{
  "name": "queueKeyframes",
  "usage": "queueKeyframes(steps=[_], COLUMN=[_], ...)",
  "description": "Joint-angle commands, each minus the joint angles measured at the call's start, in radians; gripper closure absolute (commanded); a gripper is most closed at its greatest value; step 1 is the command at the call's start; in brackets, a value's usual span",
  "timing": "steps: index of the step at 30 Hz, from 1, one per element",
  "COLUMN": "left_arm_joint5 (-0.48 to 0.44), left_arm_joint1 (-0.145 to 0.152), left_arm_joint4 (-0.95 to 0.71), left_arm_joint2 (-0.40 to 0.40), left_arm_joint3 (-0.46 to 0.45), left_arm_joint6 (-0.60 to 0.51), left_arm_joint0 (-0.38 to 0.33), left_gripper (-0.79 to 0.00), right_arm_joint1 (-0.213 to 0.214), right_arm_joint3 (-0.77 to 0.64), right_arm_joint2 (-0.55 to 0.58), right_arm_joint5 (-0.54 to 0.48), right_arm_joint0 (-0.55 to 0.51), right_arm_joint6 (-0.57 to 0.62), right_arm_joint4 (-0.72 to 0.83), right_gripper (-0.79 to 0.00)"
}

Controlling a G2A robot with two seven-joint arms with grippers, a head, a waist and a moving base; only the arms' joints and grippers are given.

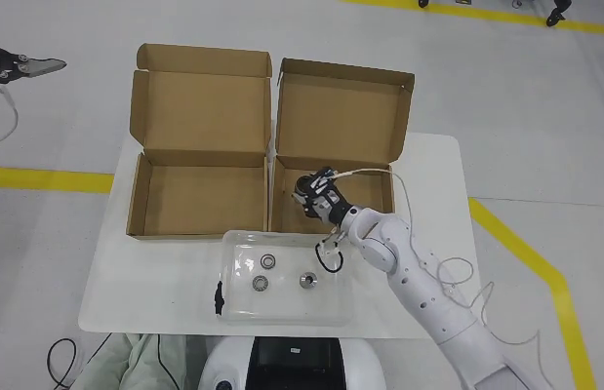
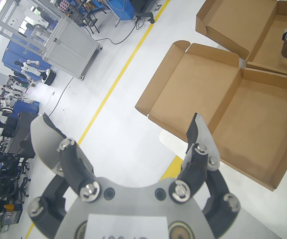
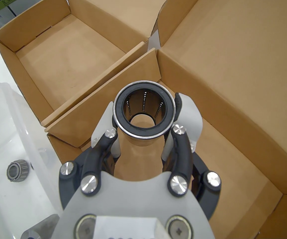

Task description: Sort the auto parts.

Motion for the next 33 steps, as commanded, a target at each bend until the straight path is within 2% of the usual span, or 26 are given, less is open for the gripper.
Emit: queueKeyframes(steps=[1,16,22,23,24,27,29,33], left_arm_joint5=[0.000,0.000,0.000,0.000,0.000,0.000,0.000,0.000], left_arm_joint1=[0.000,0.000,0.000,0.000,0.000,0.000,0.000,0.000], left_arm_joint4=[0.000,0.000,0.000,0.000,0.000,0.000,0.000,0.000], left_arm_joint2=[0.000,0.000,0.000,0.000,0.000,0.000,0.000,0.000], left_arm_joint3=[0.000,0.000,0.000,0.000,0.000,0.000,0.000,0.000], left_arm_joint6=[0.000,0.000,0.000,0.000,0.000,0.000,0.000,0.000], left_arm_joint0=[0.000,0.000,0.000,0.000,0.000,0.000,0.000,0.000], left_gripper=[-0.785,-0.785,-0.785,-0.785,-0.785,-0.785,-0.785,-0.785], right_arm_joint1=[-0.003,-0.034,-0.048,-0.049,-0.050,-0.054,-0.054,-0.053], right_arm_joint3=[0.014,0.100,0.143,0.146,0.149,0.152,0.151,0.138], right_arm_joint2=[-0.011,-0.064,-0.081,-0.082,-0.083,-0.084,-0.082,-0.074], right_arm_joint5=[0.000,0.035,0.039,0.039,0.040,0.045,0.047,0.050], right_arm_joint0=[0.008,0.053,0.072,0.073,0.074,0.076,0.075,0.068], right_arm_joint6=[0.003,0.013,0.013,0.012,0.012,0.013,0.013,0.018], right_arm_joint4=[-0.008,-0.016,-0.011,-0.011,-0.011,-0.013,-0.016,-0.022], right_gripper=[0.000,0.000,-0.135,-0.175,-0.249,-0.376,-0.505,-0.613])
